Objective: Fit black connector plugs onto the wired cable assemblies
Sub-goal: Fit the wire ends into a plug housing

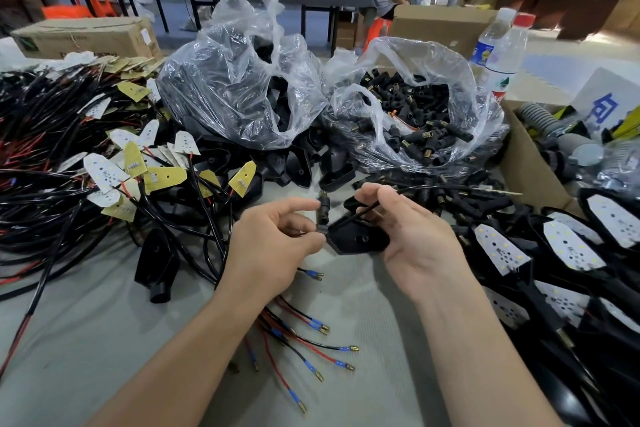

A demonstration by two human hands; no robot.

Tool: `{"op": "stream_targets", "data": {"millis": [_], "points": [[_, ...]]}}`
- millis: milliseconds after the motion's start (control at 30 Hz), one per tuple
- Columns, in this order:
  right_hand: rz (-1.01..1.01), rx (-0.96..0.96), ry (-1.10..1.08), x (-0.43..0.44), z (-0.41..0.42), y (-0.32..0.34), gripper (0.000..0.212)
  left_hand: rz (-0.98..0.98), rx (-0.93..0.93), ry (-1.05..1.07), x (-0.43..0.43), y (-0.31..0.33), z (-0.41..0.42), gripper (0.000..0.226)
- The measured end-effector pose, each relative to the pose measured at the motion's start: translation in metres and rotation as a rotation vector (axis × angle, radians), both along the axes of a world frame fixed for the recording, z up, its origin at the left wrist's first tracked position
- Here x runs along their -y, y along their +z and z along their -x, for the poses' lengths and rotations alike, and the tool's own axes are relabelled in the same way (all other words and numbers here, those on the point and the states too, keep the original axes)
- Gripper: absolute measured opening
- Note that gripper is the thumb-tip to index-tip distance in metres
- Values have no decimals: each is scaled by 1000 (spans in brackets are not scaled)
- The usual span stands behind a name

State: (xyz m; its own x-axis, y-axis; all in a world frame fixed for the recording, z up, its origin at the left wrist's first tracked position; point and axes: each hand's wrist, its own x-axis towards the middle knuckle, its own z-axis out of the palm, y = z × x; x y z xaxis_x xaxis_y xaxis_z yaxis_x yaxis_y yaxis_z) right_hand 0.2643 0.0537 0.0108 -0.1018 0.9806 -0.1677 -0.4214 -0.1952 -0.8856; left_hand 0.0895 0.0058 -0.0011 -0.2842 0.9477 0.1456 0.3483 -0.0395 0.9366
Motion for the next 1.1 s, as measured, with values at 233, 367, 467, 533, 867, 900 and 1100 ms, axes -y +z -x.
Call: {"op": "stream_targets", "data": {"millis": [233, 367, 467, 533, 867, 900, 1100], "points": [[44, -51, 52, 0, -2, 1, 25, 52, -127, -57, 1, -3, 0, 28], [3, 77, 109, 1, -8, 3, 32, -37, -79, -35, 0, -2, 1, 37], [12, 76, 127, 0, -11, 3, 31, -107, -29, 16, -1, -2, 2, 25], [39, 43, 138, 1, -12, 3, 25, -121, -55, 33, 0, -3, 2, 21], [-64, 147, 200, 9, 3, 6, 17, -140, -66, 18, 5, -4, -9, 26], [-96, 147, 211, 9, 3, 6, 23, -137, -64, 23, 5, -4, -8, 26], [-172, -82, 206, 3, 1, 6, 79, -154, -94, 12, 9, 2, -13, 19]]}}
